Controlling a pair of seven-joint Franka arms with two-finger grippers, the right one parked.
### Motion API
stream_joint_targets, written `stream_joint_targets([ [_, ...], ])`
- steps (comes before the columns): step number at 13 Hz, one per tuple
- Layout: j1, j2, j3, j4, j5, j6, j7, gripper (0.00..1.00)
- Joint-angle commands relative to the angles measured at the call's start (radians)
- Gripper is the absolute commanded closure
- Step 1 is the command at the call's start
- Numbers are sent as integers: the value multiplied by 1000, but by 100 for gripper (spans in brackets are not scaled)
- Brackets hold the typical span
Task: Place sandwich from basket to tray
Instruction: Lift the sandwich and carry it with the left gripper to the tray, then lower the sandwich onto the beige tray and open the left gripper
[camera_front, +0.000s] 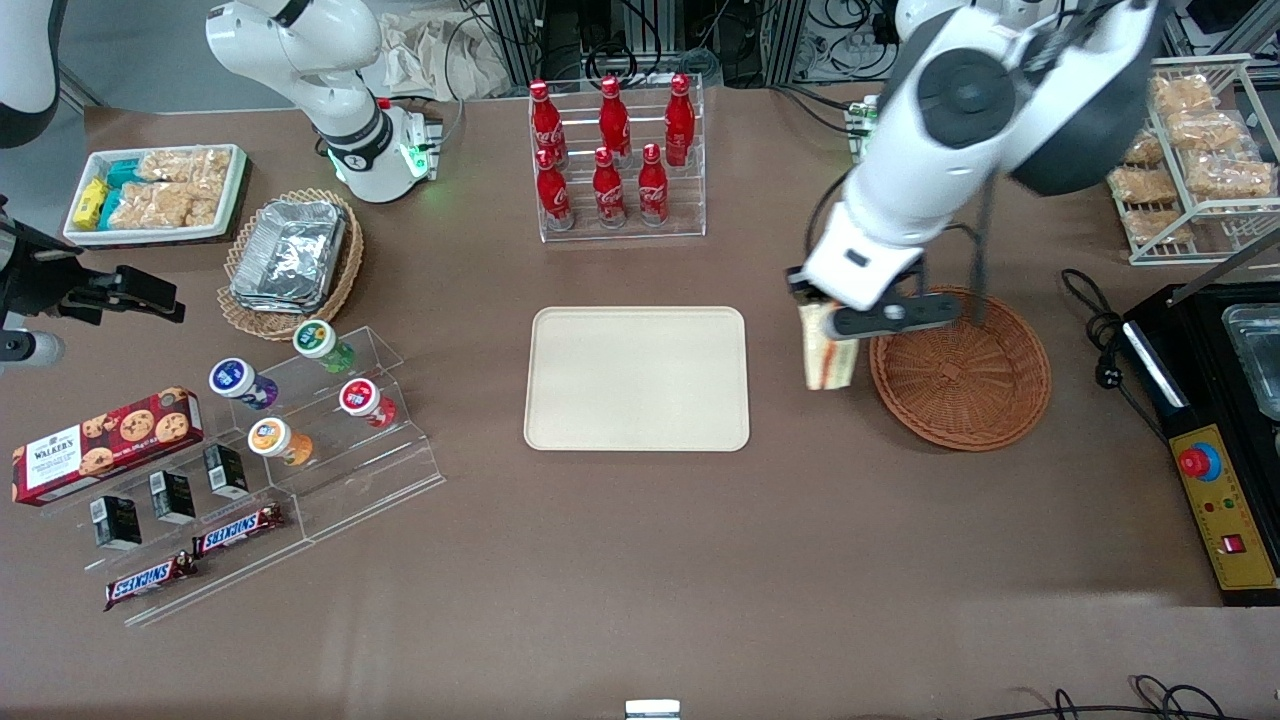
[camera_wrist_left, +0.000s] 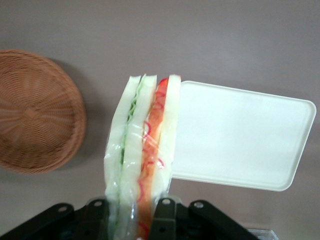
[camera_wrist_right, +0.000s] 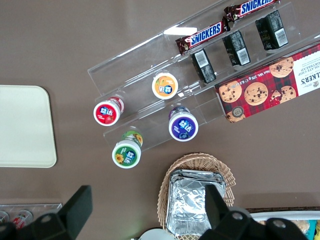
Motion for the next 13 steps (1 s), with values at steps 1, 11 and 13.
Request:
stream_joint_targets([
  [1,-115,194,1,27,141,87,-125,100],
  [11,-172,485,5,-19,354,337,-223,100],
  [13,-171,503,5,-20,396,351,-266,89],
])
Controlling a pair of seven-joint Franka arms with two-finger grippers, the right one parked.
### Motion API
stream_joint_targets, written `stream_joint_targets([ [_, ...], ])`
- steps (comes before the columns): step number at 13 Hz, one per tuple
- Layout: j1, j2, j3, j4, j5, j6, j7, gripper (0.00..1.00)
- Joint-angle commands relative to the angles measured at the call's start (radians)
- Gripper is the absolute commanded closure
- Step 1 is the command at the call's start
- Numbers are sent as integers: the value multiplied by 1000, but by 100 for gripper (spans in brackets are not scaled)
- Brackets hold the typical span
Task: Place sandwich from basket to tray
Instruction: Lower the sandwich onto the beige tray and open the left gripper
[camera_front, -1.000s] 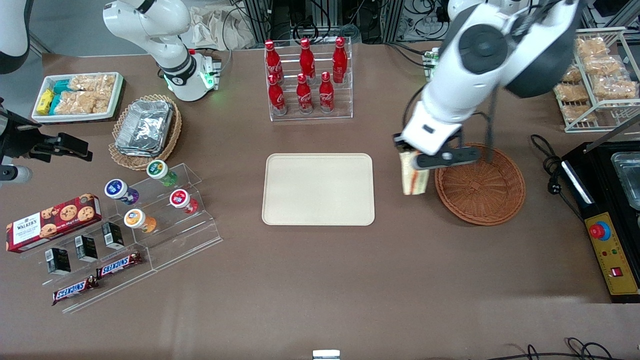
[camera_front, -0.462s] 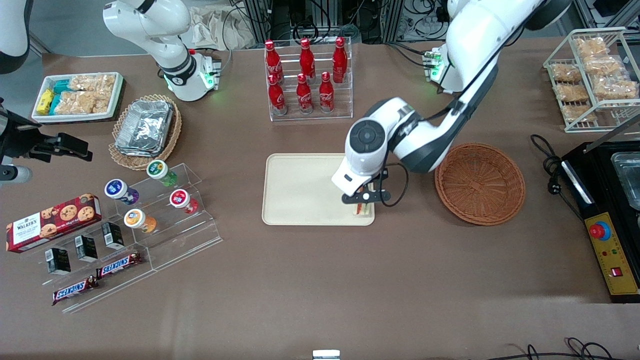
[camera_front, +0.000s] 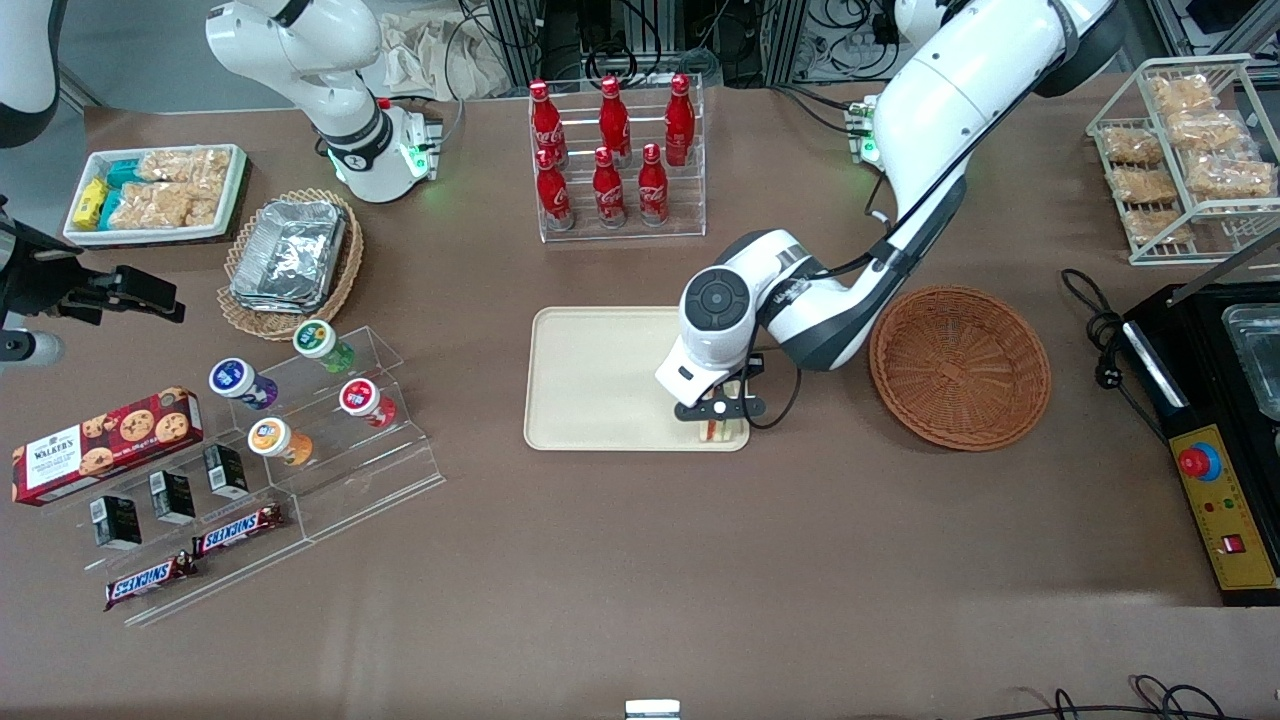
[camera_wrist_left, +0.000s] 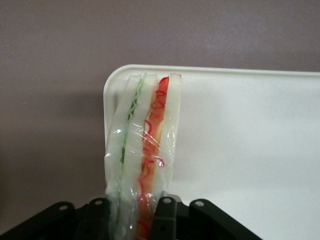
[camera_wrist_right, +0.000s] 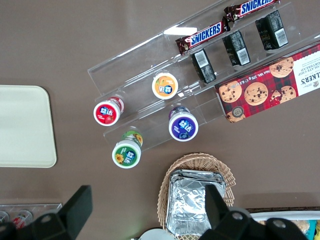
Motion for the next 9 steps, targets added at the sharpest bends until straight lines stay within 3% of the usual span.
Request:
stream_joint_targets([
  [1,-6,18,2,-2,44,22,-55,54],
  [2,-6,19,2,-3,46,22,-52,6],
  [3,-3,19,2,-3,46,22,-52,0],
  [9,8,-37,0,12,31,-51,-38,0],
])
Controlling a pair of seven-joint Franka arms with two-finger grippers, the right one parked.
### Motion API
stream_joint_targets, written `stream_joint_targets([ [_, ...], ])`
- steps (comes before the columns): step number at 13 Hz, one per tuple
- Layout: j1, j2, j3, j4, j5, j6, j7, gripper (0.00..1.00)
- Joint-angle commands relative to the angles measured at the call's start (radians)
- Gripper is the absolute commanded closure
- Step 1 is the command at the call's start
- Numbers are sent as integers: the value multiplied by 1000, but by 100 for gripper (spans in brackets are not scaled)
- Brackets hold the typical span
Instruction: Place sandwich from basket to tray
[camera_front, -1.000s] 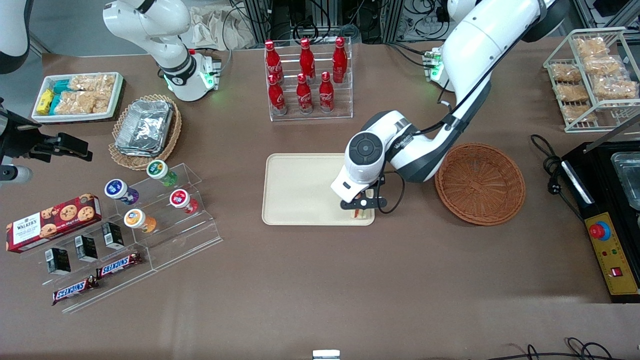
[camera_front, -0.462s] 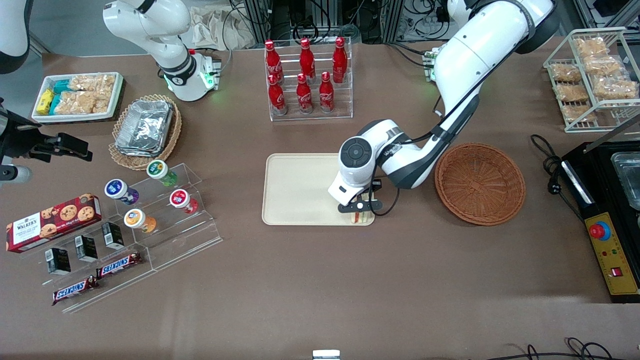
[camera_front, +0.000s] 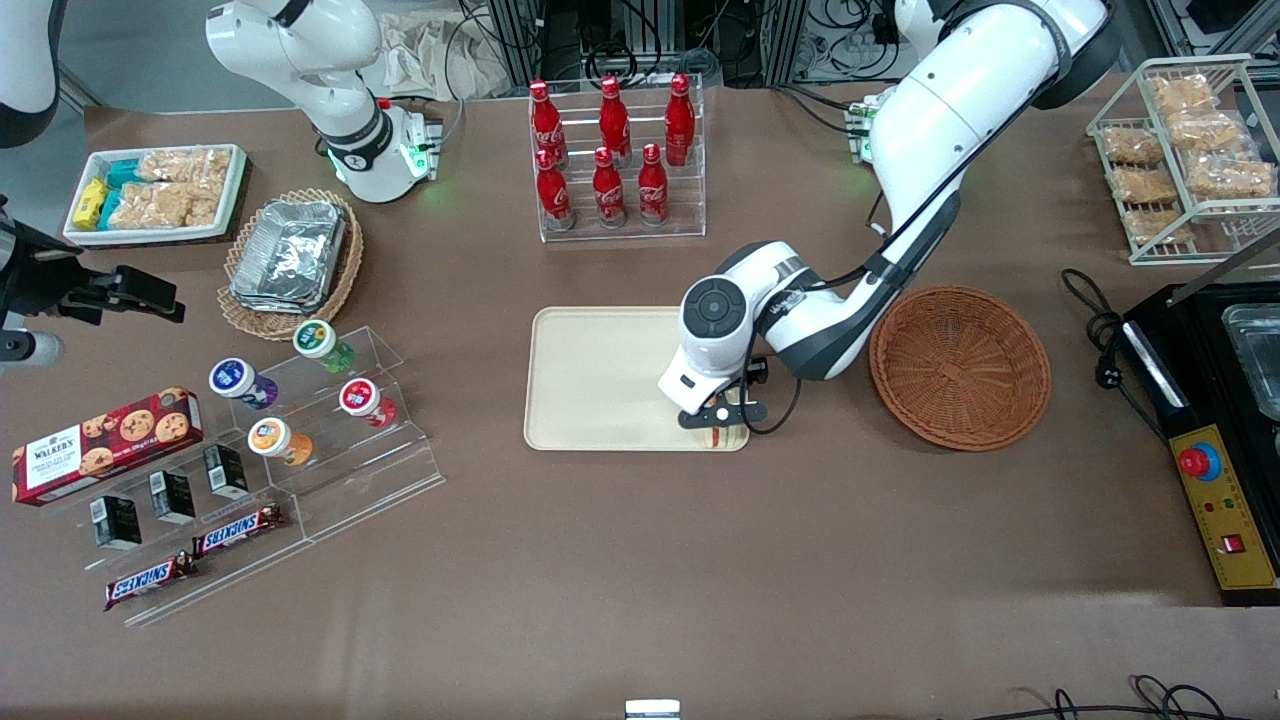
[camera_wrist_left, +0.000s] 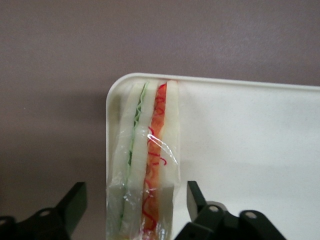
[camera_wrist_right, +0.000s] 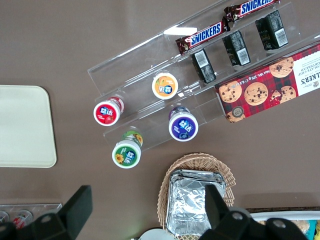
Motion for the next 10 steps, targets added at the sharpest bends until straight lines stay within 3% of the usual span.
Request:
stream_joint_targets([
  [1,4,-82,-1,7,-8,-87,-11,0],
  [6,82,-252,-7,35,-94,-148,-8,0],
  [10,141,-369,2,27,-111,-253,12,0],
])
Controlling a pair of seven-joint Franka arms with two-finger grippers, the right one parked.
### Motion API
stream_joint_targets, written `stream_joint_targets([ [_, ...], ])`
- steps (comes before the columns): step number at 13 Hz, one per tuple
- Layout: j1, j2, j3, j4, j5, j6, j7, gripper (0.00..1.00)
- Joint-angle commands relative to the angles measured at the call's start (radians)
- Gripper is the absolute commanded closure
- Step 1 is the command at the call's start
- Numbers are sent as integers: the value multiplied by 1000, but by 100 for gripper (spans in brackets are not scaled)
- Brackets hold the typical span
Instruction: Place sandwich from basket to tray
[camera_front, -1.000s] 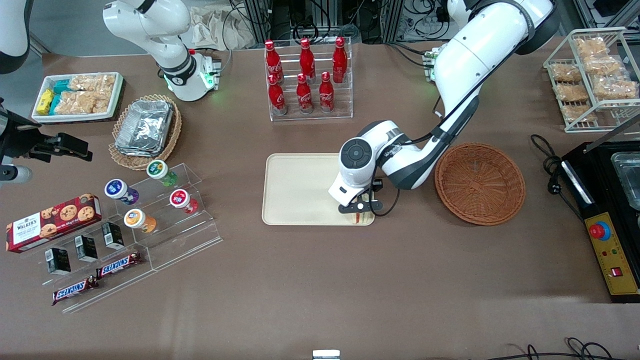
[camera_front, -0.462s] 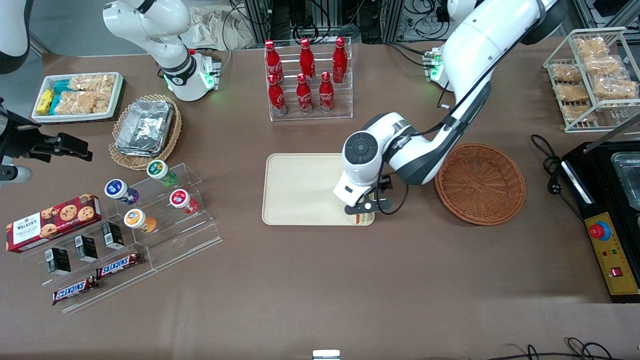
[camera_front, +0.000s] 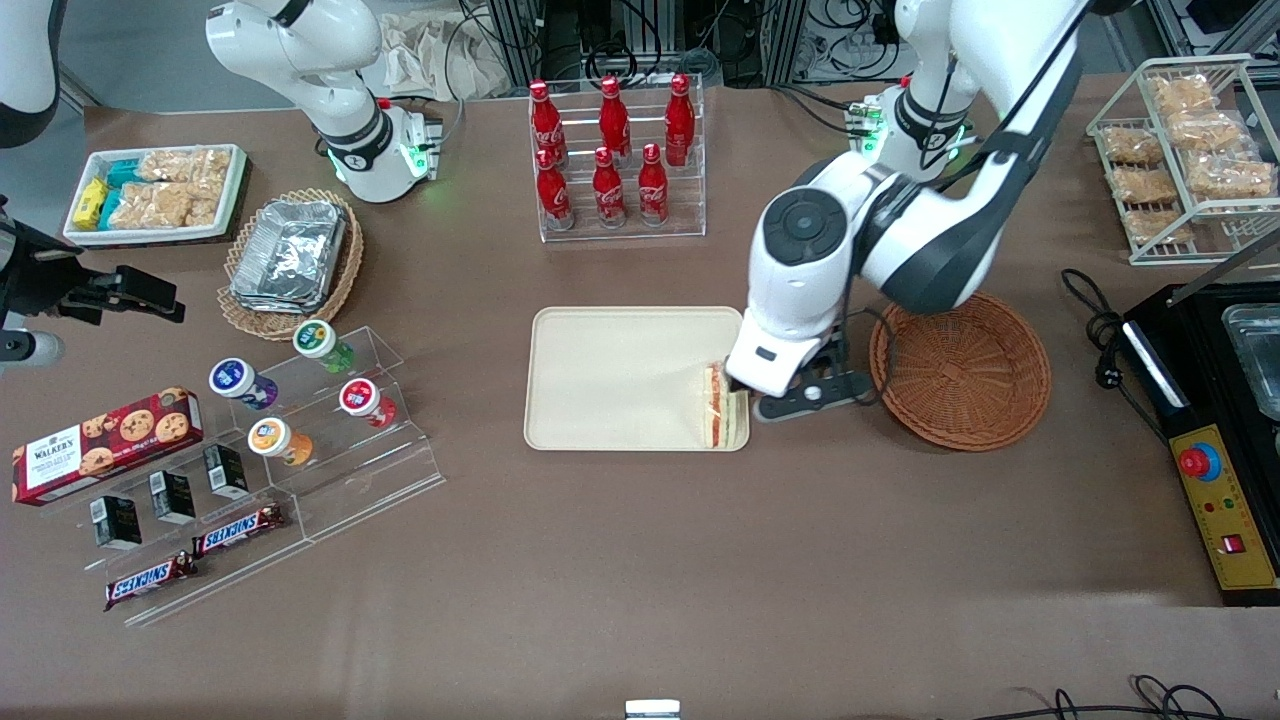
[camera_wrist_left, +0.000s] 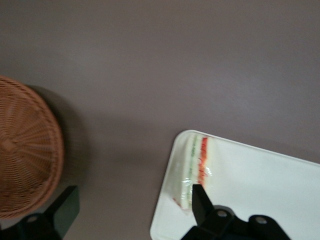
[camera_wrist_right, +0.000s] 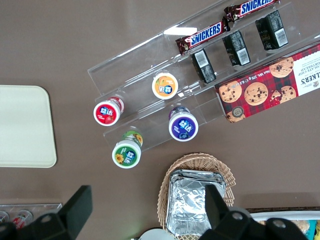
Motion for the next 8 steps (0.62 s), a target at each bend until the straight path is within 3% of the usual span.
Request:
stream_joint_targets([
  [1,17,-83,46,-22,-59,-39,30,0],
  [6,-6,-255,247,-44,-242,-205,369,0],
  [8,-21,-281,335,-77,-256,-222,563,0],
])
